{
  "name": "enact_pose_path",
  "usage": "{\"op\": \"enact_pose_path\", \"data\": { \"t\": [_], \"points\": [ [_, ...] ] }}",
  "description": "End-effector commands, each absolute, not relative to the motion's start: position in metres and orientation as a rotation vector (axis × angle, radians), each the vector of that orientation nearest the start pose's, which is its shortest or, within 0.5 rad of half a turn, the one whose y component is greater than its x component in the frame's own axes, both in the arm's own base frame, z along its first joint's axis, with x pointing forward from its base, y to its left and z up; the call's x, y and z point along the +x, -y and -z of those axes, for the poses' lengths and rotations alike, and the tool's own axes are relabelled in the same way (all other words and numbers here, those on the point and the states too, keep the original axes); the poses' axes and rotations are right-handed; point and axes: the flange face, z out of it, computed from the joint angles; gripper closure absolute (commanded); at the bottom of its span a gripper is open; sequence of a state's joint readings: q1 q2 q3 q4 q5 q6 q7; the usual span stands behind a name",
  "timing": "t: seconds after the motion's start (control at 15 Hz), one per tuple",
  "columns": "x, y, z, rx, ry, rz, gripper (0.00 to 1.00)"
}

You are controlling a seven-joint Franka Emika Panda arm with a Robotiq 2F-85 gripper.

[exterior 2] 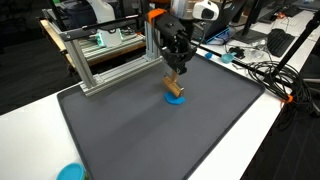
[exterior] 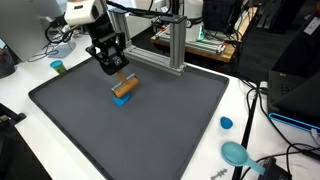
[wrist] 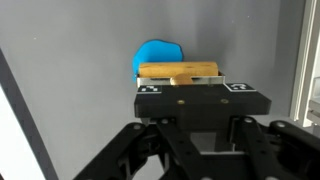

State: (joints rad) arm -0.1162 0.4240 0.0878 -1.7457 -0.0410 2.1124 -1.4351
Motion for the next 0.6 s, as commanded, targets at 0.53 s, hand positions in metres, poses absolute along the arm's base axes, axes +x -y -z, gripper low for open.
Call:
{"op": "enact_pose_path", "data": {
  "t": [0.53],
  "points": [
    [0.66, 0.002, -0.299, -2.209, 2.242, -0.114, 0.78]
  ]
}}
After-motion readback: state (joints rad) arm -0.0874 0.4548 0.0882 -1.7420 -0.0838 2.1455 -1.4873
